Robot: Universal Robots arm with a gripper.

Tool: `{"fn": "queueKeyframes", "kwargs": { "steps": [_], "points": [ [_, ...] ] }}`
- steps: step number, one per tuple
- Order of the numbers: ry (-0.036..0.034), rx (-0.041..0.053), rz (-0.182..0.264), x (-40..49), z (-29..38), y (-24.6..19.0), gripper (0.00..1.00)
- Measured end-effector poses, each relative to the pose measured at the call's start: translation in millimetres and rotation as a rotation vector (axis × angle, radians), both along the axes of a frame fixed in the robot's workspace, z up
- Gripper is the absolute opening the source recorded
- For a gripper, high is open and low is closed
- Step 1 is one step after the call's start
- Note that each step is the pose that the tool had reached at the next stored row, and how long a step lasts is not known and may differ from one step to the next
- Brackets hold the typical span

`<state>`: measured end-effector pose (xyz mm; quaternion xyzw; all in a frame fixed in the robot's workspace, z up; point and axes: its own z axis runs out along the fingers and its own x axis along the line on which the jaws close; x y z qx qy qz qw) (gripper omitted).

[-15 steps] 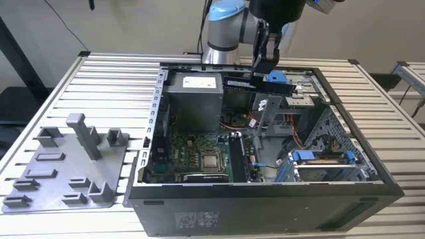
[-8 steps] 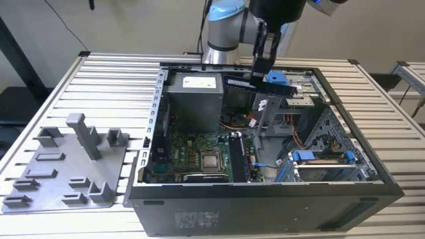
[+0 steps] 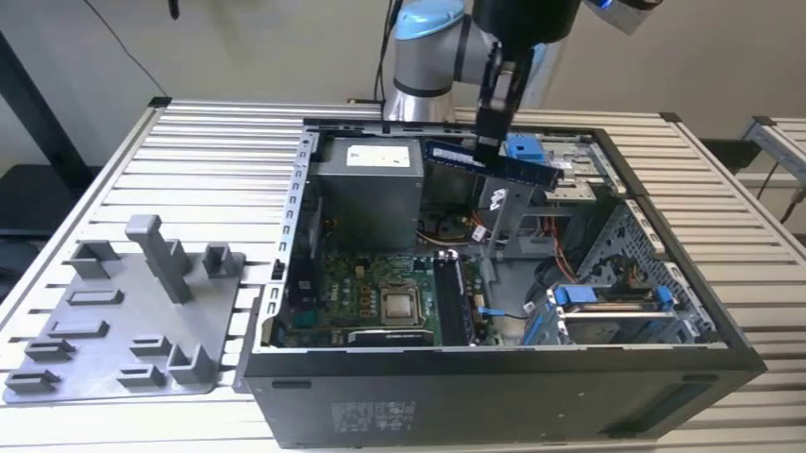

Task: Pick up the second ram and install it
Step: 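Insert the second ram into the second slot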

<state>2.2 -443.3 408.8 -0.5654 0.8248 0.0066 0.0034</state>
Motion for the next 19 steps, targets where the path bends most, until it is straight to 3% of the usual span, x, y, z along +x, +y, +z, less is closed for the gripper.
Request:
{"fn": "queueKeyframes", "kwargs": {
  "steps": [19],
  "points": [
    [0.0000, 0.0000, -0.215, 0.0, -0.2, 0.0, 0.13]
  ]
}}
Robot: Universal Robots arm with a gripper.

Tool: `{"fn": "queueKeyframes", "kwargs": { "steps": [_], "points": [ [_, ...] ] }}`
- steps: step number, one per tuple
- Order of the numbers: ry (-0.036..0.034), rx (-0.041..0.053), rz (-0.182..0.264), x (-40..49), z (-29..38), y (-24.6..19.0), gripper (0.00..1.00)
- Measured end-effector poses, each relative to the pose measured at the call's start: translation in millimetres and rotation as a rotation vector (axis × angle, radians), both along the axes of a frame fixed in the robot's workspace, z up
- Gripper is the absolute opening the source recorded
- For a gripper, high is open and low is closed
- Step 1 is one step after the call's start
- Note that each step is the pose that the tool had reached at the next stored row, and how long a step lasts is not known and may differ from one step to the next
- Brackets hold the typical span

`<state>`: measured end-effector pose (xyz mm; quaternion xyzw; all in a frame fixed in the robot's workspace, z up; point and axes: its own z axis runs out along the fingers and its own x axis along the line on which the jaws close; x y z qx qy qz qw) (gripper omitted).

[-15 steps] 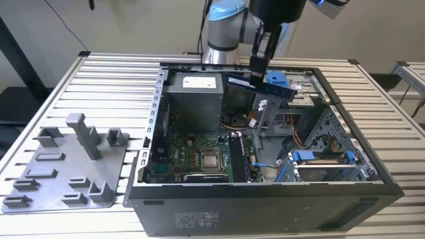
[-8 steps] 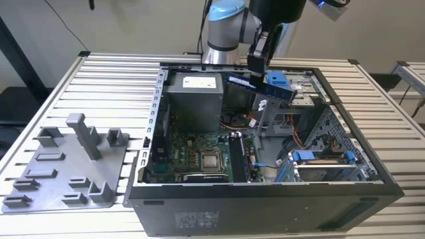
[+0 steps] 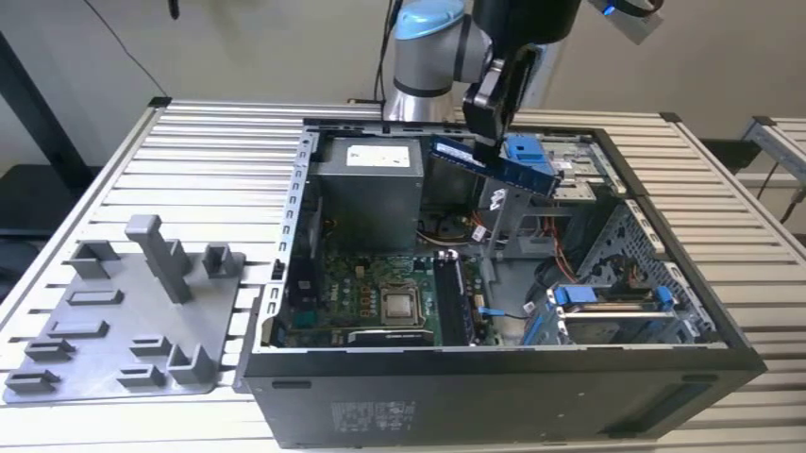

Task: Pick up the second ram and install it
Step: 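Insert the second ram into the second slot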

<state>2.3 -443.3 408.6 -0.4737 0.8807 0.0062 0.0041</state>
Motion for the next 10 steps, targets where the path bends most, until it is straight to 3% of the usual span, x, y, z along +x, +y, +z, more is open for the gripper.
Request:
{"fn": "queueKeyframes", "kwargs": {
  "steps": [10],
  "points": [
    [0.0000, 0.0000, -0.126, 0.0, -0.2, 0.0, 0.13]
  ]
}}
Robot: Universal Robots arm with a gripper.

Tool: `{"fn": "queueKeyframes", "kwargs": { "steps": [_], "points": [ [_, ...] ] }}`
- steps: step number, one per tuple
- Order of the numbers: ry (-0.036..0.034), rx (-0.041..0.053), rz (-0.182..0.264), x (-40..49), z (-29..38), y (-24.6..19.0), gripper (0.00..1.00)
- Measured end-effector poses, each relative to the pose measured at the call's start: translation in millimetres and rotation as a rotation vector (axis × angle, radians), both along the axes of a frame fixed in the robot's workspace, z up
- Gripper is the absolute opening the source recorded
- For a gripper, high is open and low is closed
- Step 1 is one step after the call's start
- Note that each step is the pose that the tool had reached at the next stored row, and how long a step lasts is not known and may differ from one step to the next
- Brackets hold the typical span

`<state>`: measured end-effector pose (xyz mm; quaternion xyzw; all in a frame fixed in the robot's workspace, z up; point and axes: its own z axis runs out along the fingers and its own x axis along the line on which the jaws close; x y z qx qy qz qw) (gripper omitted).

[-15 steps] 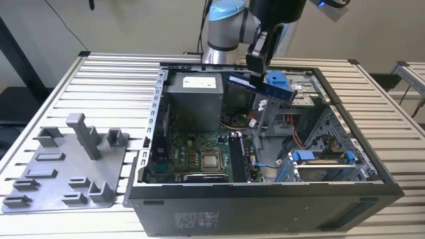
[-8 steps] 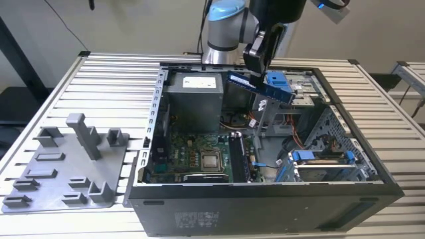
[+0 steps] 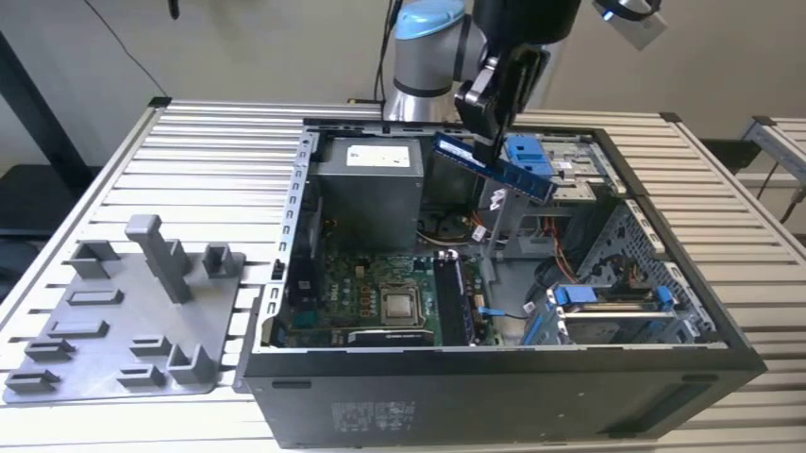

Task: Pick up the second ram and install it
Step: 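Insert the second ram into the second slot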

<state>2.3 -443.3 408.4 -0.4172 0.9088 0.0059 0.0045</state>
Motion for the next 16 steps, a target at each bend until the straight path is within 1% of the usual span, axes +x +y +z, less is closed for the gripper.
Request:
{"fn": "queueKeyframes", "kwargs": {
  "steps": [9, 16],
  "points": [
    [0.0000, 0.0000, -0.113, 0.0, -0.3, 0.0, 0.13],
    [0.0000, 0.0001, -0.212, 0.0, -0.9, 0.0, 0.13]
  ]
}}
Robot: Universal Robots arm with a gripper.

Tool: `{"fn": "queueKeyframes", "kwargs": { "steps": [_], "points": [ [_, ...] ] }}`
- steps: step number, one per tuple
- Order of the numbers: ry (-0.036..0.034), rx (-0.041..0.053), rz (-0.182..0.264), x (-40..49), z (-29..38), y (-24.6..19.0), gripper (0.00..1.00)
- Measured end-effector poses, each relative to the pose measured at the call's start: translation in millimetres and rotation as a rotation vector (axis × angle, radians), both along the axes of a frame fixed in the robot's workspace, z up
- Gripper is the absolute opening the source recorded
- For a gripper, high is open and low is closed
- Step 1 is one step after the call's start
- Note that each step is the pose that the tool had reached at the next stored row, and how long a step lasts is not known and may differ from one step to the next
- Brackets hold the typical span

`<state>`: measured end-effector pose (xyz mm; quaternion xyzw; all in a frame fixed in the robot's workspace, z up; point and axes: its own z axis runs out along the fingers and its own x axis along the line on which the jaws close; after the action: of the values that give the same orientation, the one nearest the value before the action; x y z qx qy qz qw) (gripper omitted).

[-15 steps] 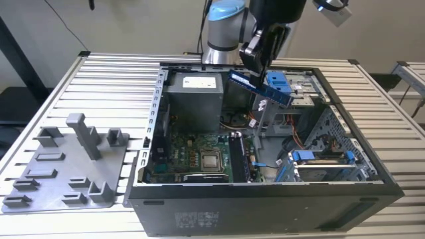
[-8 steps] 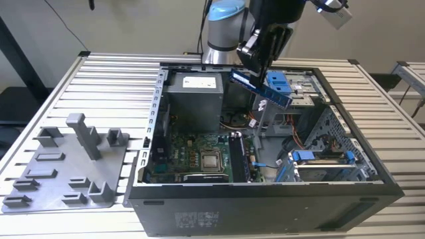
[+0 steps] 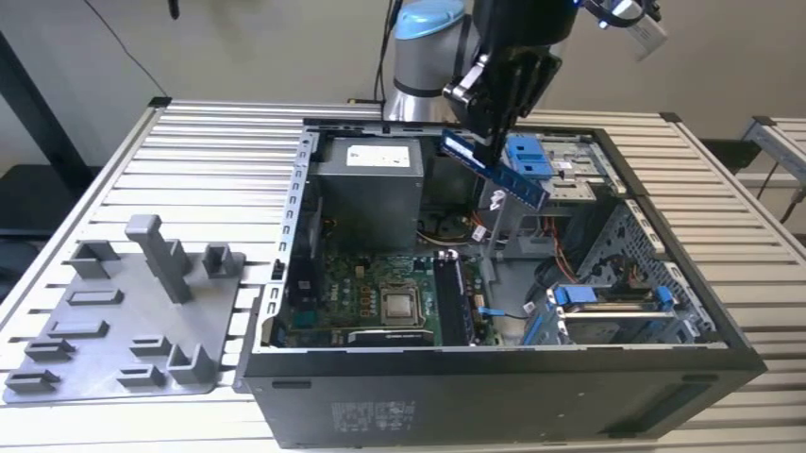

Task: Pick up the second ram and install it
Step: 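Insert the second ram into the second slot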

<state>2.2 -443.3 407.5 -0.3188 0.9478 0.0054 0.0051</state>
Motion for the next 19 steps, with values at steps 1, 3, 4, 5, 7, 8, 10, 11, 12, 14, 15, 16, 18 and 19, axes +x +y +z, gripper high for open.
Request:
{"fn": "queueKeyframes", "kwargs": {
  "steps": [1, 3, 4, 5, 7, 8, 10, 11, 12, 14, 15, 16, 18, 19],
  "points": [
    [0.0000, 0.0000, -0.015, 0.0, -0.1, 0.0, 0.13],
    [0.0000, -0.0001, -0.044, 0.0, -0.1, 0.0, 0.13],
    [0.0000, -0.0001, -0.057, 0.0, -0.2, 0.0, 0.13],
    [0.0000, 0.0000, -0.071, 0.0, -0.2, 0.0, 0.13],
    [0.0000, -0.0001, -0.098, 0.0, -0.3, 0.0, 0.13],
    [0.0000, -0.0001, -0.111, 0.0, -0.3, 0.0, 0.13],
    [0.0001, -0.0001, -0.132, 0.0, -0.4, 0.0, 0.13],
    [0.0000, -0.0001, -0.139, 0.0, -0.4, 0.0, 0.13],
    [0.0000, 0.0000, -0.146, 0.0, -0.4, 0.0, 0.13],
    [0.0000, -0.0001, -0.163, 0.0, -0.5, 0.0, 0.13],
    [0.0000, 0.0000, -0.172, 0.0, -0.5, 0.0, 0.13],
    [0.0000, -0.0001, -0.183, 0.0, -0.5, 0.0, 0.13],
    [0.0000, -0.0001, -0.209, 0.0, -0.6, 0.0, 0.13],
    [0.0000, 0.0000, -0.222, 0.0, -0.7, 0.0, 0.13]
  ]
}}
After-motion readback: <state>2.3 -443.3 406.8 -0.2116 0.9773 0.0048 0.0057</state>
